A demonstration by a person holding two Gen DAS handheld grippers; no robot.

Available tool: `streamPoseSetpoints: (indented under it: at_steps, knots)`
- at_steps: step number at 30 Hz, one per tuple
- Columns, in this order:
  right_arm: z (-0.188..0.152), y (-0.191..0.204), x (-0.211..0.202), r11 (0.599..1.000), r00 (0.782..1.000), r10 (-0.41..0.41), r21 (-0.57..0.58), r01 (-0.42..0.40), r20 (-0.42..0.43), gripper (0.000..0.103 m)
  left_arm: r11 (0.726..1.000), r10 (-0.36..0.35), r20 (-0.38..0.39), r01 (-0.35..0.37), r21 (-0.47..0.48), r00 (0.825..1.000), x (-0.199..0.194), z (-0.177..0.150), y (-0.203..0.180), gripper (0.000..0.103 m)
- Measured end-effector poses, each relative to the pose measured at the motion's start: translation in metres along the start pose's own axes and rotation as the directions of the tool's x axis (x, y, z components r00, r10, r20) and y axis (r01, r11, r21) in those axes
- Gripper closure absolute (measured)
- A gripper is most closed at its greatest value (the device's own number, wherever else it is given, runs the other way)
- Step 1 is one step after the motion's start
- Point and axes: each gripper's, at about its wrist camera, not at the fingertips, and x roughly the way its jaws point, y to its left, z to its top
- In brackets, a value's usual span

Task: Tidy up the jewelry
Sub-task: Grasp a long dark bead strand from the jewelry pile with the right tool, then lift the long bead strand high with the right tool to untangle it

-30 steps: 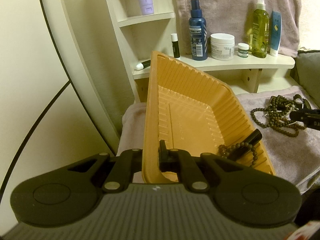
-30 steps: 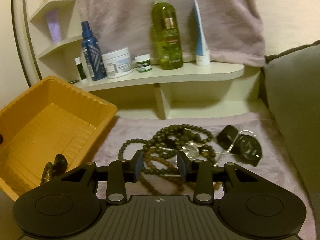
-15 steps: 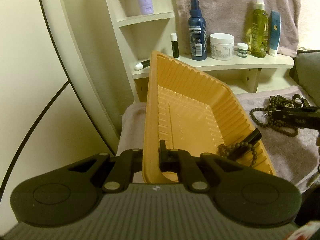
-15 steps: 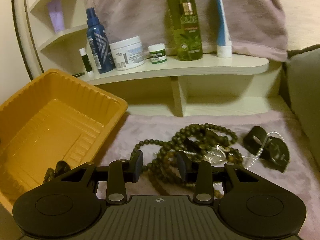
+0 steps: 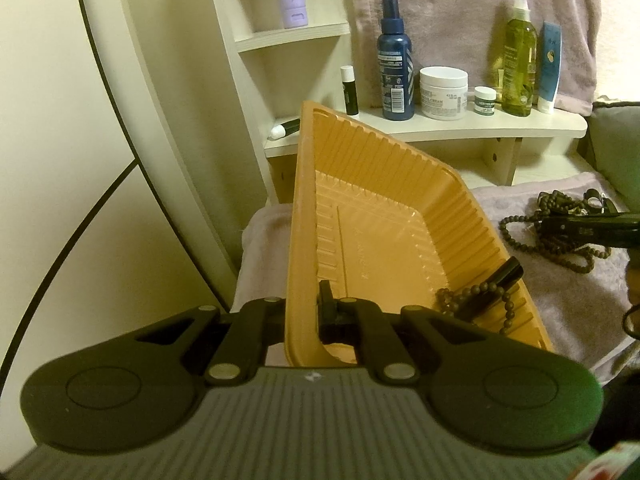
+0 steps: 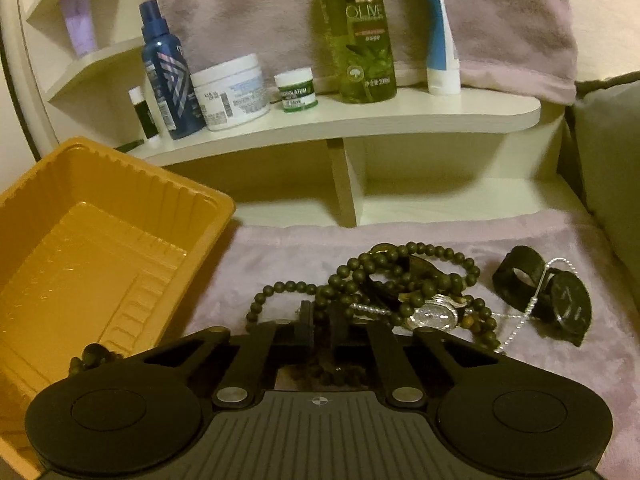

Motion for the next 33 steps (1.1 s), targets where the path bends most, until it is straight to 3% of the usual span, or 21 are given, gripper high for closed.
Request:
streamPoseSetpoints:
  at_steps: [10, 21, 33]
  knots:
    - [0.023, 0.009, -0.076, 0.997, 0.986, 0.056, -0.065, -0.047, 0.155, 0.097, 1.000, 0.000, 0.001, 0.000, 0.002, 1.000, 0.000, 0.000, 0.000, 0.098]
    - [0.090, 0.017, -0.155, 0.983, 0.940, 0.117, -0.173, -0.064, 0.319, 0.097, 1.000, 0.001, 0.003, -0.001, 0.006, 1.000, -0.001, 0.001, -0.003, 0.098]
    - [0.132, 0.036, -0.197, 0.964, 0.889, 0.170, -0.260, -0.060, 0.425, 0.097, 1.000, -0.002, 0.005, 0.002, 0.008, 1.000, -0.003, 0.003, -0.004, 0.097]
